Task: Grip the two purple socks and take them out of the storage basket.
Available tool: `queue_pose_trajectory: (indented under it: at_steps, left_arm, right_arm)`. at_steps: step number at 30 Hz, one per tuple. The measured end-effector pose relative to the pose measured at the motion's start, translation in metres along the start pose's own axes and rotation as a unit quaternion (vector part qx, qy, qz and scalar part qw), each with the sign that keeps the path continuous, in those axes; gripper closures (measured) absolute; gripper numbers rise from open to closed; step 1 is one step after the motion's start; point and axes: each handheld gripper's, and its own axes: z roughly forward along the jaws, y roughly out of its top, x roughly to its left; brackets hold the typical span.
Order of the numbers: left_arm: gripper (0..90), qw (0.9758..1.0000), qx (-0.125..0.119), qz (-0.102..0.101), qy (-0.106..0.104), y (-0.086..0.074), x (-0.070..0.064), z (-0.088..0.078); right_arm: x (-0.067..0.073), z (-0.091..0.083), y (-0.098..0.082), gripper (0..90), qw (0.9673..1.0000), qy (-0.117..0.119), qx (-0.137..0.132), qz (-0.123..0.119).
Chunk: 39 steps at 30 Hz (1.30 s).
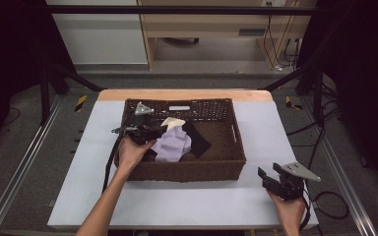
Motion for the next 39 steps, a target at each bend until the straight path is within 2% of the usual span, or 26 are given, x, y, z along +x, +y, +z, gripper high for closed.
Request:
queue_pose_trajectory:
  at_steps: [4,7,10,12,14,17,19,22,24,28,32,34,37,38,39]
  left_arm:
    - [48.2,0.9999,0.016,-0.001,-0.004,0.007,-0.002,0.006]
    - [47.8,0.9998,0.017,0.005,0.001,0.009,-0.004,0.013]
    - [47.7,0.9992,0.04,0.011,0.0,0.006,-0.005,0.021]
    - [46.8,0.9973,0.068,0.028,0.002,0.003,-0.006,0.027]
    - [46.5,0.9955,0.088,0.033,-0.003,0.001,-0.007,0.032]
    - [47.9,0.9951,0.095,0.028,-0.007,0.0,-0.007,0.034]
    - [48.0,0.9933,0.111,0.027,-0.012,-0.001,-0.006,0.037]
    - [48.2,0.9919,0.123,0.031,-0.01,-0.003,-0.008,0.041]
    - [48.2,0.9901,0.134,0.044,-0.002,-0.004,-0.011,0.044]
    - [47.3,0.985,0.16,0.064,-0.006,-0.006,-0.015,0.05]
    - [46.3,0.9762,0.2,0.084,-0.008,-0.01,-0.018,0.058]
    - [46.5,0.9764,0.201,0.079,-0.012,-0.011,-0.019,0.06]
    - [49.0,0.9746,0.211,0.071,-0.024,-0.012,-0.017,0.063]
    - [49.4,0.9733,0.217,0.071,-0.025,-0.013,-0.017,0.064]
    - [50.0,0.9733,0.217,0.071,-0.025,-0.013,-0.017,0.064]
  right_arm:
    - [0.0,0.001,0.0,38.8,1.0,-0.001,0.002,-0.001]
    - [0.0,0.001,0.0,38.8,1.0,-0.002,0.002,-0.002]
    - [-0.001,0.001,0.0,38.9,1.0,-0.001,0.001,-0.001]
    - [-0.001,0.001,-0.001,39.0,1.0,0.0,0.001,0.0]
    - [-0.001,0.001,0.0,39.1,1.0,0.001,0.003,0.001]
    - [-0.001,0.001,-0.001,39.1,1.0,0.001,0.002,0.001]
    - [-0.001,0.001,-0.001,39.2,1.0,0.0,0.003,-0.003]
    - [-0.001,0.001,-0.001,39.2,1.0,0.001,0.002,0.0]
    - [-0.001,0.001,-0.001,39.2,1.0,0.0,0.004,0.0]
    - [-0.001,0.002,-0.001,39.2,1.0,-0.001,0.004,-0.005]
    - [-0.001,0.002,-0.001,39.2,1.0,-0.001,0.006,-0.003]
    - [-0.001,0.002,-0.001,39.2,1.0,-0.001,0.007,-0.003]
    - [-0.001,0.002,-0.001,39.1,1.0,-0.002,0.006,-0.005]
    - [-0.001,0.002,-0.001,39.1,1.0,-0.002,0.006,-0.005]
    - [-0.001,0.002,-0.001,39.1,1.0,-0.002,0.005,-0.005]
